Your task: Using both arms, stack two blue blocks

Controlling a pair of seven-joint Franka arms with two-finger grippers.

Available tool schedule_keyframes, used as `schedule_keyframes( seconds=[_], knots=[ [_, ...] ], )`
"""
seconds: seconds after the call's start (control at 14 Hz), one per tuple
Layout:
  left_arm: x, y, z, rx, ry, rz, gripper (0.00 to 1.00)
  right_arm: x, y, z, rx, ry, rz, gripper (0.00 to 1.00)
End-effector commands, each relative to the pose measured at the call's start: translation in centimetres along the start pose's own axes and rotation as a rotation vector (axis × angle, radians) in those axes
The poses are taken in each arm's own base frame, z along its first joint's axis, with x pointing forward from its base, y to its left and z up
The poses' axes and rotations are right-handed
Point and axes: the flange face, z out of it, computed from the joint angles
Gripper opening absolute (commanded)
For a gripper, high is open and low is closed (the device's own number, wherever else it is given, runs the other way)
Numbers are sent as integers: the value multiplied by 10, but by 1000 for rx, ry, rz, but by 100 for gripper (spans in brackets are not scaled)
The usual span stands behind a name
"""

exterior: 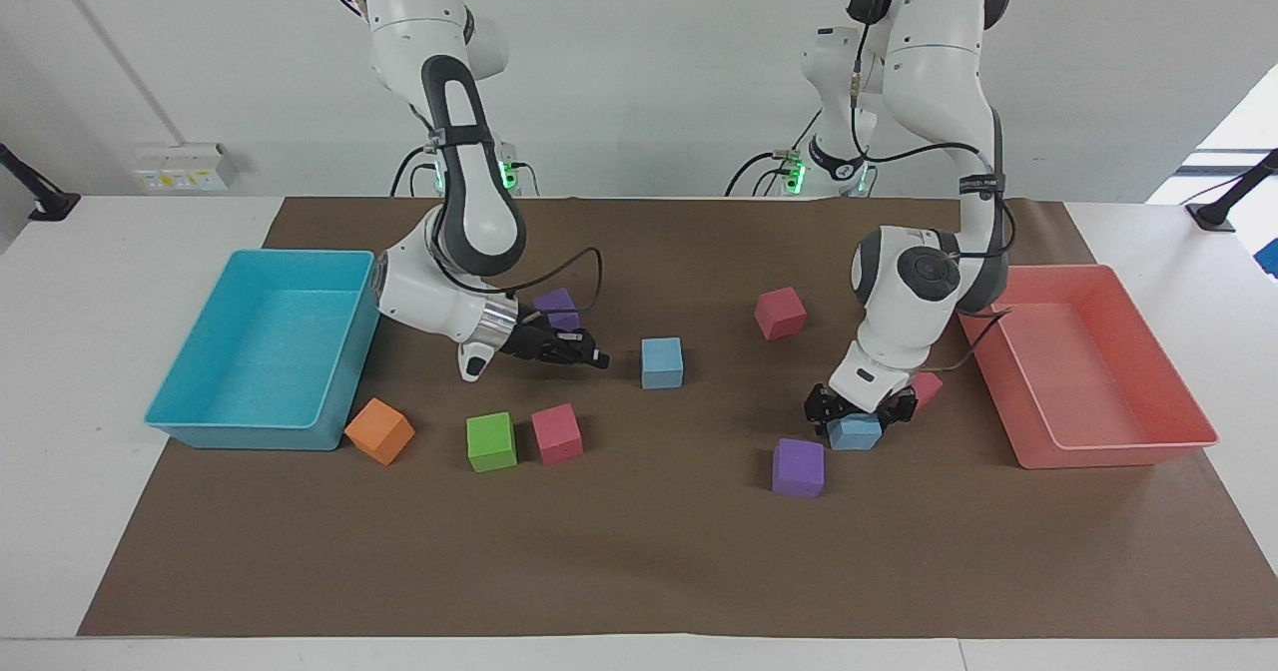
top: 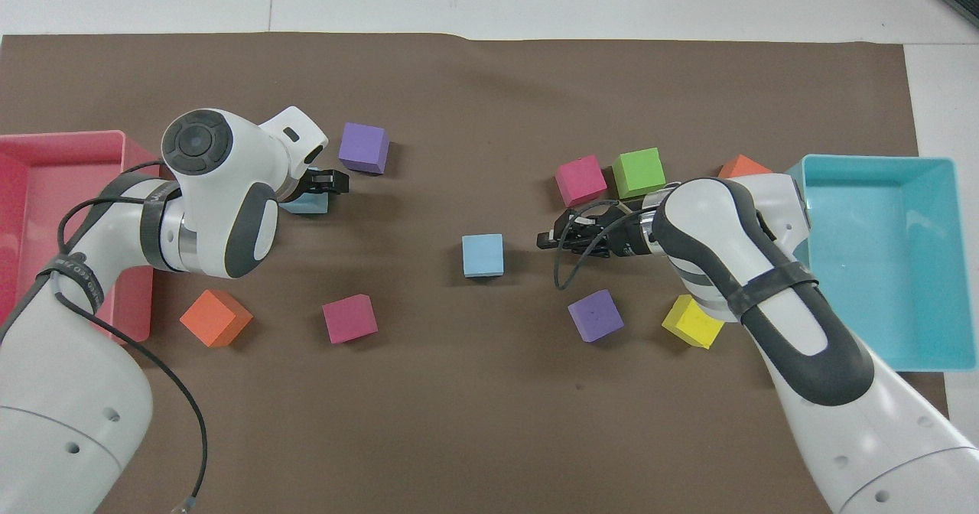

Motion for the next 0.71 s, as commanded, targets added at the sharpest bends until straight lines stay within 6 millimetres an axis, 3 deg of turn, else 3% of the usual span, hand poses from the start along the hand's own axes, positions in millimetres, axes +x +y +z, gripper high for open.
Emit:
schedule_keyframes(
  seconds=[0.0, 0.43, 0.5, 0.64],
  knots=[
    [-5, 0, 0, 14, -12, -40, 100, 0, 5, 2, 30, 15, -4, 0],
    [-8, -6, -9, 27, -63, -52, 100, 1, 5, 2, 38, 17, 2, 0],
    [-8, -6, -9, 28, -61, -69, 90, 1, 5, 2, 39, 17, 2, 0],
    [-6, -5, -10, 26, -49, -99, 49, 1, 5, 2, 42, 18, 5, 0]
  ],
)
